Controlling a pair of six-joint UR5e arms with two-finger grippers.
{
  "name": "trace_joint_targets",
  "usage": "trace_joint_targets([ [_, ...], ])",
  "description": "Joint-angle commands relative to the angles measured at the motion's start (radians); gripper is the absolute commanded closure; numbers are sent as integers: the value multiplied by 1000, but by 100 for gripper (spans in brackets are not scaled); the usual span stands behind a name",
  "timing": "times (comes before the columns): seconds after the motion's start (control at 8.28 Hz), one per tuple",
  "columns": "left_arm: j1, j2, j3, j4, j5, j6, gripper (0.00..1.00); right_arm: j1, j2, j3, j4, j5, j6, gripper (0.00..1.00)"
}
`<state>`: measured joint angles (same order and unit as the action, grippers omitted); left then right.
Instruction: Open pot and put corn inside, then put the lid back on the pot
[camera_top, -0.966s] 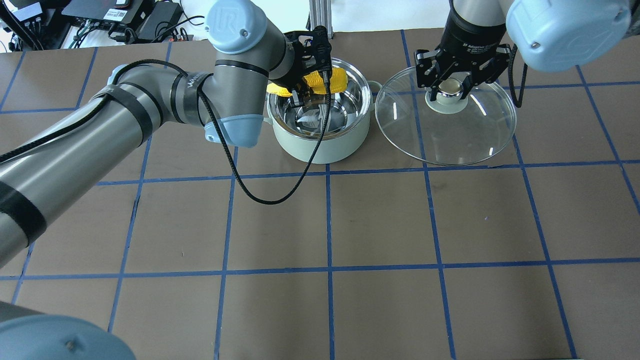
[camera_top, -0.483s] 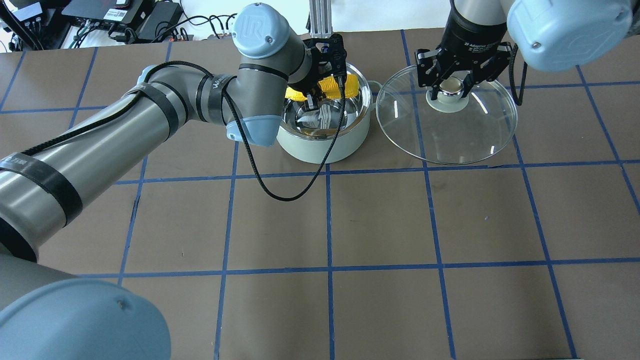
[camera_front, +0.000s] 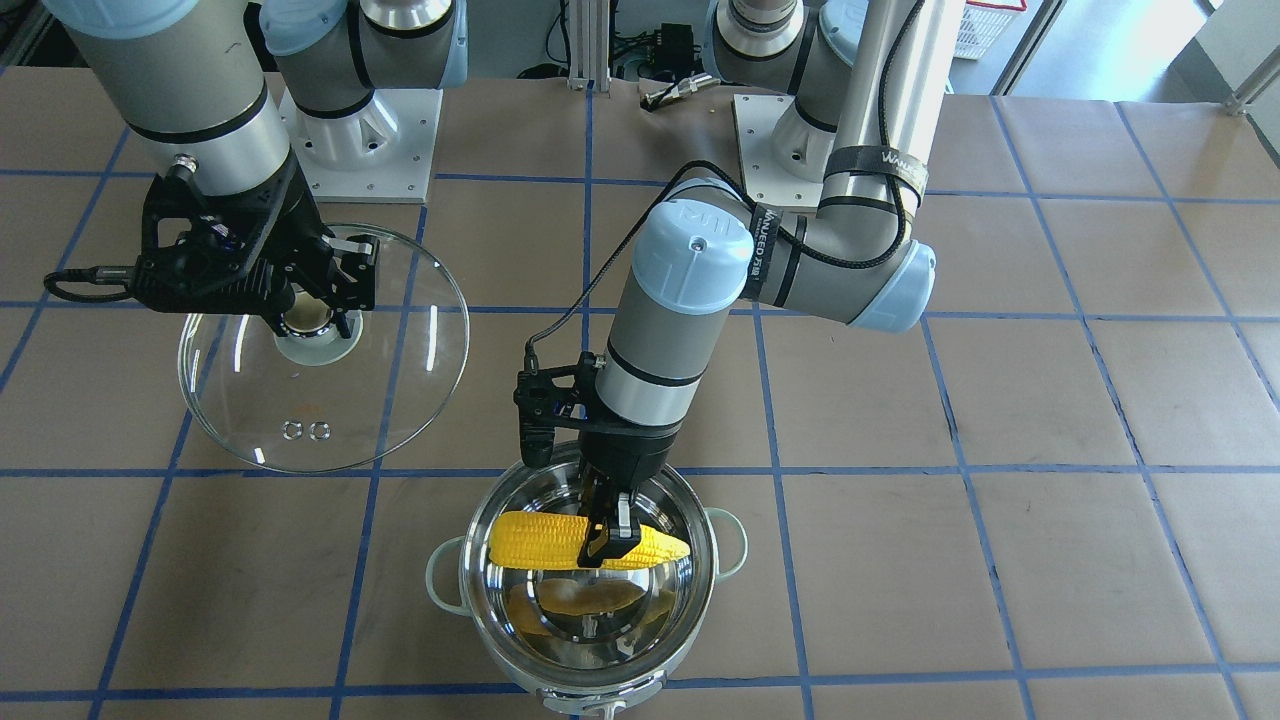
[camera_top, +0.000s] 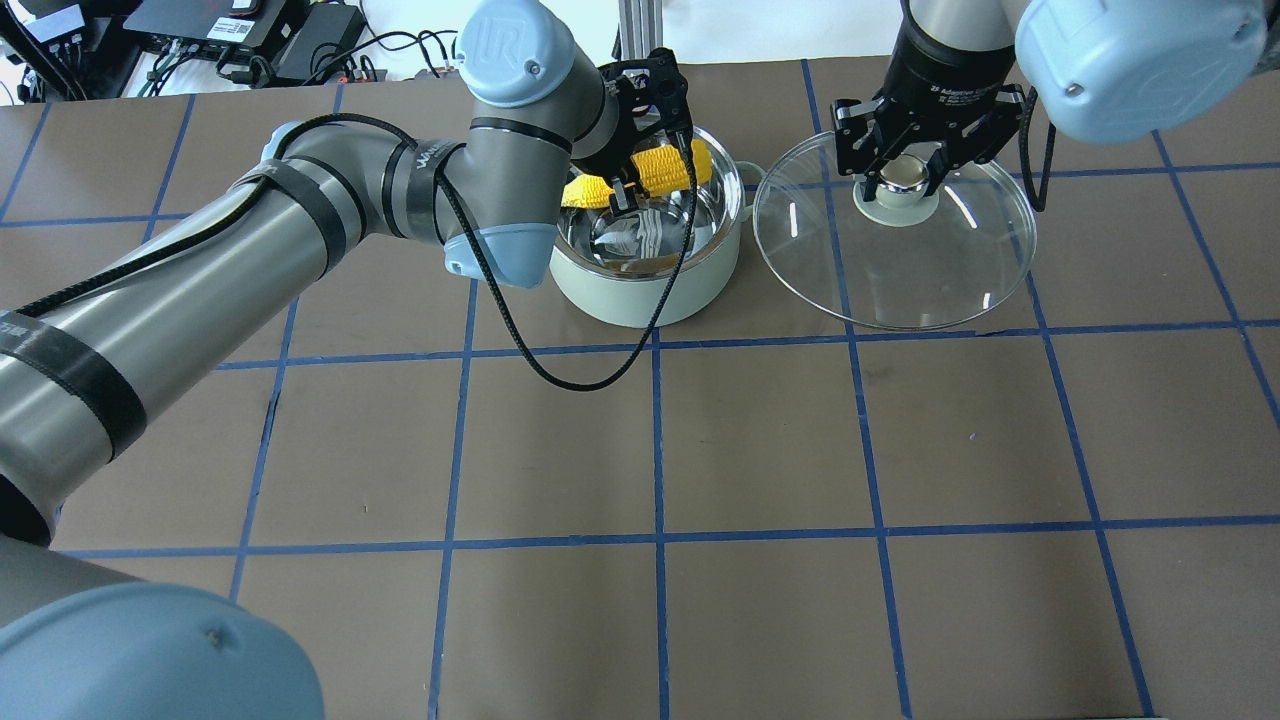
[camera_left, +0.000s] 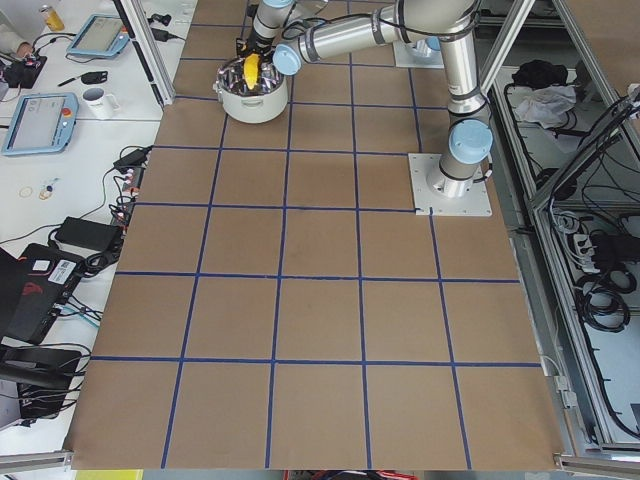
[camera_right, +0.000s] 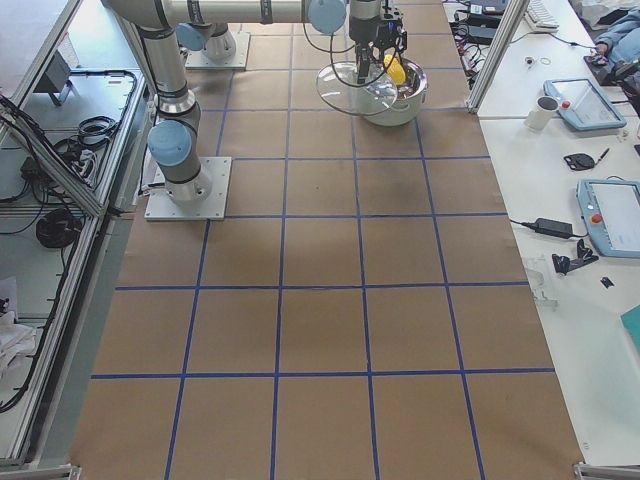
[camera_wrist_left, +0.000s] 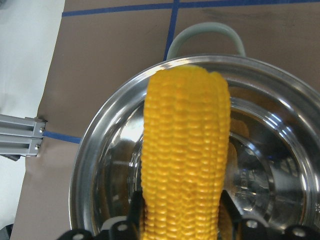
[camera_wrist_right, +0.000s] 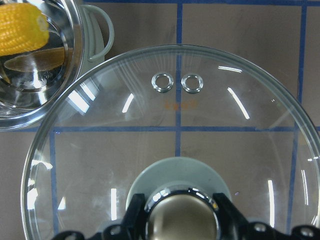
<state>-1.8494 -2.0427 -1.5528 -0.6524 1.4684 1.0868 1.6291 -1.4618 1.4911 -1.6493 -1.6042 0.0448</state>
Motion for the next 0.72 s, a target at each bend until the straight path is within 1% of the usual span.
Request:
trace_joint_targets([
  [0.0,9,67,2,-72,36,-39,12,0,1,0,5,0,-13,90],
  [0.24,19,113,5,-146,27,-72,12,-2,1,0,-1,-5,-49,90],
  [0.36,60,180,4,-191,32,-144,12,-2,5,-3,-4,1,-37,89],
  [0.48,112,234,4,-298,36,-231,12,-2,14,-18,2,-5,-36,89],
  [0.6,155,274,4,-344,40,-307,3,-2,41,-43,-3,3,-36,87],
])
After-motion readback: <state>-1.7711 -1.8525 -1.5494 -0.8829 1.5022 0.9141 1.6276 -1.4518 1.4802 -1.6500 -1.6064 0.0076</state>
